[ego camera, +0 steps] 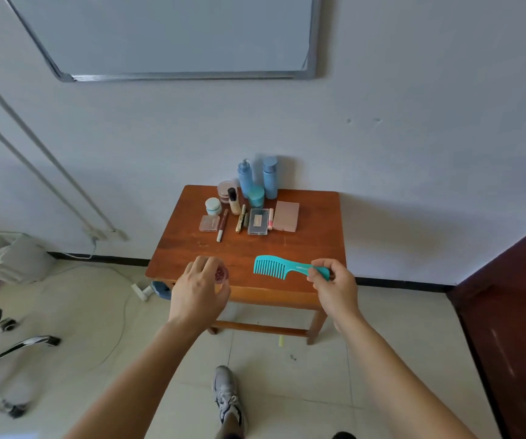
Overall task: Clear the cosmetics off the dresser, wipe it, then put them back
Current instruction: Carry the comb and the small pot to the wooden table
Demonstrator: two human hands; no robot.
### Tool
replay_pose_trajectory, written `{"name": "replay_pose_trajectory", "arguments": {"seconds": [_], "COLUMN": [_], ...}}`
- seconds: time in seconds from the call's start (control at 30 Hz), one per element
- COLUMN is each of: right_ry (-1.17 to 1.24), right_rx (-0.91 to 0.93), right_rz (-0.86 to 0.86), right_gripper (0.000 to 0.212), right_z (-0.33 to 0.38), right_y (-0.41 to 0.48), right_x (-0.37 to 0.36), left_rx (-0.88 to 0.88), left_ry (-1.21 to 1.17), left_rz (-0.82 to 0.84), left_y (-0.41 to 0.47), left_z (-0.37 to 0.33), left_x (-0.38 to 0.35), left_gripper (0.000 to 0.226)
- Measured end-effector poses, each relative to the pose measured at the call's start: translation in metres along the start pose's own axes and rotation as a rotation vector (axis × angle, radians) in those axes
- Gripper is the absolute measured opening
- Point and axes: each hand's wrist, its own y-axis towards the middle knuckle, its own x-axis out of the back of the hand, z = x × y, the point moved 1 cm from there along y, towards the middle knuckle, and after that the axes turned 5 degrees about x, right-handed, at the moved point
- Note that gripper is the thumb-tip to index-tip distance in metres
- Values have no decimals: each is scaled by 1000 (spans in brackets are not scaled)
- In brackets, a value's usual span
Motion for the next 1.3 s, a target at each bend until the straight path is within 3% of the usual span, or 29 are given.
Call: {"name": "replay_pose_trajectory", "arguments": {"seconds": [0.17,0.53,0.73,0.97,1.17,1.3], "right_ry": [22,551,573,203,-682,-806], "right_rx": [-119,-506,-561,-551,-309,-224], "right_rz": [-74,-424,-489,-425,-79,-38], "right_gripper": [11,32,30,32,36,36], "right_z": [-4,-1,-20,-56,-86,-84], "right_y": [54,145,188,246,262,266], "right_x": [-44,-112,-115,-111,-117,-118], "left_rx": [-8,-103,-70,-1,-23,10], "left_ry": [6,38,69,-10,1,141], "left_rz": [97,342,384,373,323,460], "left_y": [77,244,292,296,282,279], "left_z": [34,88,91,82,85,79], "left_x": [-39,-102,-146,-187,-199,-195], "left_gripper": [24,24,20,14,21,44]}}
